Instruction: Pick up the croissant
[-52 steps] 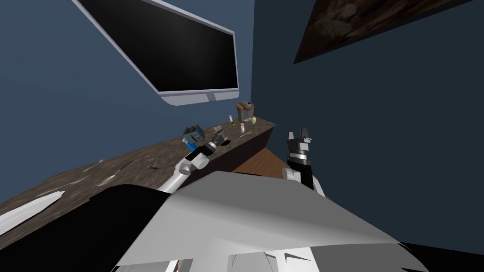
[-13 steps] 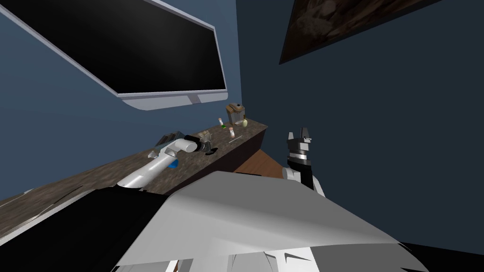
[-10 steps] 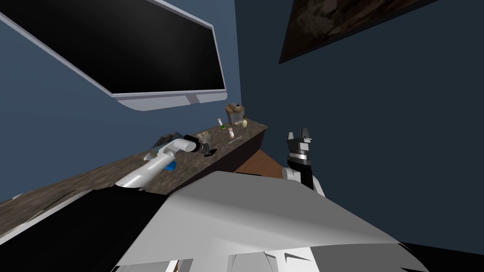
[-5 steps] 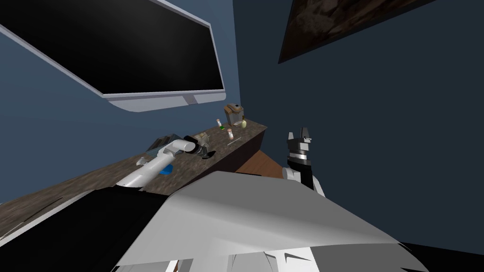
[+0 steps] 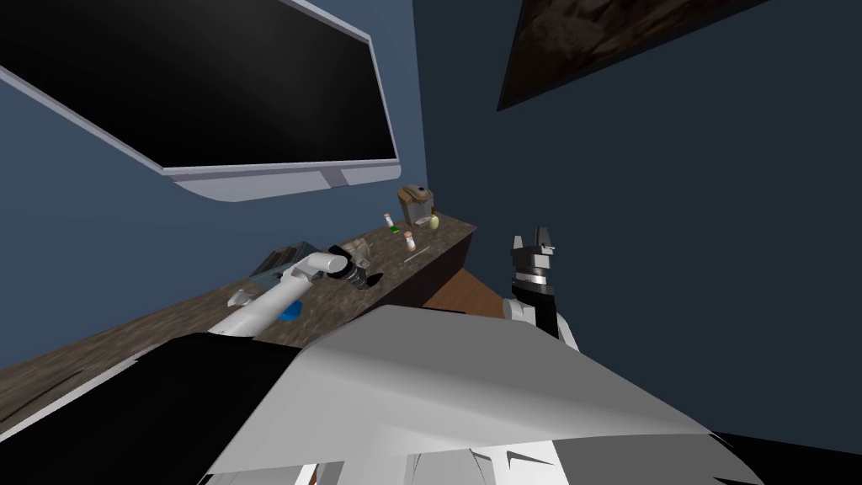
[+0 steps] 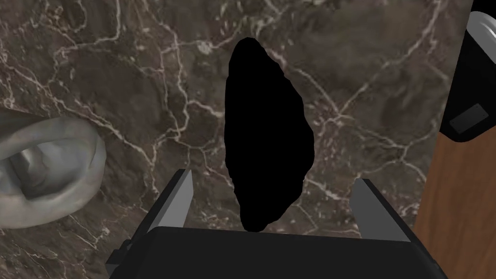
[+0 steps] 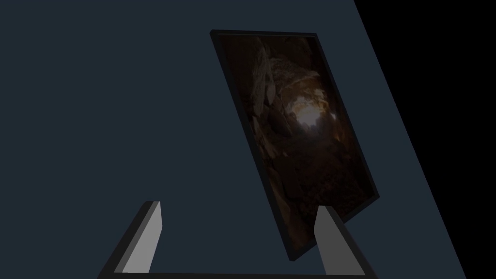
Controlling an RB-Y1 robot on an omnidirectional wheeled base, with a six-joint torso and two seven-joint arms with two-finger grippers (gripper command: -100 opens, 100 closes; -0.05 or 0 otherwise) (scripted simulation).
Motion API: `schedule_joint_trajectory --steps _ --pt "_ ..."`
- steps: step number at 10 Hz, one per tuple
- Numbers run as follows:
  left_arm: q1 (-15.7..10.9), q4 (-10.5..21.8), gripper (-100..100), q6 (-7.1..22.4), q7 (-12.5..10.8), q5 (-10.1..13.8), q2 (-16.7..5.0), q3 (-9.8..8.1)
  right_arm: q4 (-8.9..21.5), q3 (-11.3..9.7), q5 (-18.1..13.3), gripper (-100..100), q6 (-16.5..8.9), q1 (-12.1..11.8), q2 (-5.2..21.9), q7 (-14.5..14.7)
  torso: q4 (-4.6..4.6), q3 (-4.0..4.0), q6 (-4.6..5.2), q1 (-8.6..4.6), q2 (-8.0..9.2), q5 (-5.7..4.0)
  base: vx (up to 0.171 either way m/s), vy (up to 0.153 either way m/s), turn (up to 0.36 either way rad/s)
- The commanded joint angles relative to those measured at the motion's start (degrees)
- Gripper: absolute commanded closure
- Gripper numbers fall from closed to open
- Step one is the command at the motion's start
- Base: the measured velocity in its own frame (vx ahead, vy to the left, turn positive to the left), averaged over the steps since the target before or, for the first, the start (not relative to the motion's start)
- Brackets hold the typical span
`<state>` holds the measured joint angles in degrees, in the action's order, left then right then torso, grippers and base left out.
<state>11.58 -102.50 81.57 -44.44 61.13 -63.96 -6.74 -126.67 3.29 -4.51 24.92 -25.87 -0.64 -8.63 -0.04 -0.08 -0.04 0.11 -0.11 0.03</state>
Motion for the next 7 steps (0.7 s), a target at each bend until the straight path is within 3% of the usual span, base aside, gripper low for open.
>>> schedule_joint_trajectory --steps 1,2,4,5,6,7 --pt "0.00 0.00 0 0.00 0.00 0.00 0.00 0.00 0.00 0.00 0.00 0 0.00 0.00 0.00 0.00 0.00 0.00 0.00 0.00 0.00 0.00 0.005 0.004 0.001" --pt "-0.01 1.79 -100 -1.34 1.15 -1.22 1.29 0.63 0.00 0.00 0.00 0 0.00 0.00 0.00 0.00 0.02 0.05 0.00 -0.06 0.09 -0.02 0.005 -0.006 -0.054" --pt "-0.01 3.59 -100 -2.65 2.27 -2.43 2.58 1.27 0.00 0.00 0.00 0 0.00 0.01 0.00 0.00 0.03 0.08 0.00 -0.13 0.13 -0.03 0.003 -0.011 -0.035" --pt "0.18 2.61 -100 -2.06 1.65 -1.99 2.09 0.93 0.00 -0.01 0.00 0 0.00 0.01 0.00 0.00 0.03 0.08 0.01 -0.14 0.14 -0.03 0.000 0.000 0.000" --pt "0.15 2.72 100 -2.18 1.74 -2.08 2.17 0.99 0.00 0.00 0.00 0 0.00 0.00 0.00 0.00 0.04 0.09 0.00 -0.12 0.15 -0.04 0.000 0.000 0.000" --pt "0.17 2.69 100 -2.15 1.74 -2.05 2.18 1.01 0.00 0.00 0.00 0 0.00 0.01 0.00 0.00 0.05 0.09 0.01 -0.10 0.15 -0.03 0.000 0.000 0.000"
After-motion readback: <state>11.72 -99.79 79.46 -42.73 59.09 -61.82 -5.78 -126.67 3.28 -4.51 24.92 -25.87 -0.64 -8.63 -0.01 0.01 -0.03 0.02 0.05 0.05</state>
